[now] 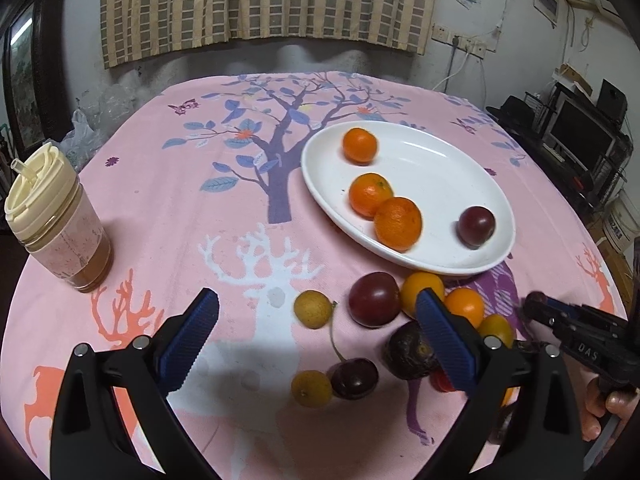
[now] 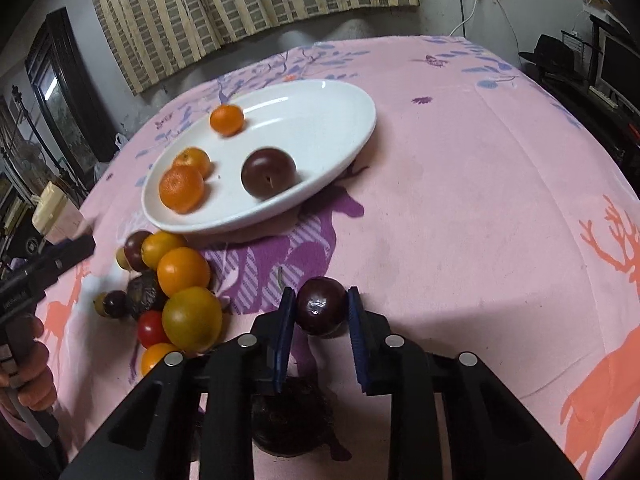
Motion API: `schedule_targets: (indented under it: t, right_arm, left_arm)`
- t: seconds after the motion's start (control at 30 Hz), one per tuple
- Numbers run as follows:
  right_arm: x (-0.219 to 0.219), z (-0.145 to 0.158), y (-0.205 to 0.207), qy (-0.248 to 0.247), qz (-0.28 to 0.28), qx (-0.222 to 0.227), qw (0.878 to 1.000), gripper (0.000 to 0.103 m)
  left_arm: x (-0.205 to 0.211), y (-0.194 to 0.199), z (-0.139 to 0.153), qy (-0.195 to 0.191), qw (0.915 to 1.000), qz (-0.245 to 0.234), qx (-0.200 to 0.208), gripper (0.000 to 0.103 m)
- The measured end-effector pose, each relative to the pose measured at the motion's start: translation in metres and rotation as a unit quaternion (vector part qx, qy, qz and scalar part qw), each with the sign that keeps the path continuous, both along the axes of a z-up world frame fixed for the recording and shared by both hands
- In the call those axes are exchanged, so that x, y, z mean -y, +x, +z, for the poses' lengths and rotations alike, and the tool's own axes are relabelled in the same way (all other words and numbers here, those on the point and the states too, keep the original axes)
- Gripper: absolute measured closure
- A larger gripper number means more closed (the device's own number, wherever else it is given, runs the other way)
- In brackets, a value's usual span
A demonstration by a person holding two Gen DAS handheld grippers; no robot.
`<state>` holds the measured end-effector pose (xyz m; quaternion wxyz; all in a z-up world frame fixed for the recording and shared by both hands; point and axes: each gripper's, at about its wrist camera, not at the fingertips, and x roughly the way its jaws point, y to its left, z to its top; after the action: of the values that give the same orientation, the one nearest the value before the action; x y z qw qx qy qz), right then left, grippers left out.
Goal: Organize fruits
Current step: 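Grasp a dark purple passion fruit with the left tool while the right tool grasps a plum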
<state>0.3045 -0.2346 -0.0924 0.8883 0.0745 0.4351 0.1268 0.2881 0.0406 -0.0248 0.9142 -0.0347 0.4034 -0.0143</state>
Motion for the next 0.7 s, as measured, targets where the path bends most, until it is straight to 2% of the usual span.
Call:
schedule_targets:
  t: [0.1,0.2,0.23,0.27,0.33,0.37,0.5,0.63,0.7]
  right_arm:
    - [0.008,0.009,-0.002,0.021,-0.011,0.022,0.999,0.076]
    - [0.015,0.013,-0.002,0.029,-0.025,0.026,0.999,0.076]
    - [0.016,0.013,-0.002,0.032,-0.028,0.025,0.999,0.076]
    - [0.017,0.014,-0.002,0.034,-0.029,0.026,0.999,0.076]
    - [0.017,0.015,-0.002,0.033,-0.03,0.027,0.999,0.076]
    - [0.017,0.015,-0.002,0.034,-0.029,0.027,0.999,0.076]
    - [0.017,0.018,-0.004,0.039,-0.024,0.031,0.998,0.076]
    - [0.019,0.02,-0.005,0.045,-0.023,0.032,0.998,0.076]
    - [0.019,0.021,-0.005,0.047,-0.021,0.033,0.998,0.076]
  left_arm:
    - [0.011,-0.015,0.002,-0.045,0.9963,-0.073,-0.007,0.007]
    - [0.036,-0.046,-0.001,-0.085,0.9806,-0.176,-0.008,0.01]
    - [0.046,-0.056,-0.004,-0.084,0.976,-0.201,-0.009,0.014]
    - [0.058,-0.066,-0.01,-0.081,0.9722,-0.219,-0.013,0.025]
    - [0.079,-0.079,-0.025,-0.068,0.966,-0.247,-0.038,0.036]
    - [0.089,-0.084,-0.03,-0.058,0.9642,-0.254,-0.047,0.045]
    - [0.113,-0.087,-0.039,-0.018,0.9662,-0.252,-0.052,0.046]
    - [0.119,-0.083,-0.045,-0.01,0.9683,-0.241,-0.065,0.047]
    - [0.121,-0.082,-0.046,-0.003,0.9688,-0.238,-0.067,0.052]
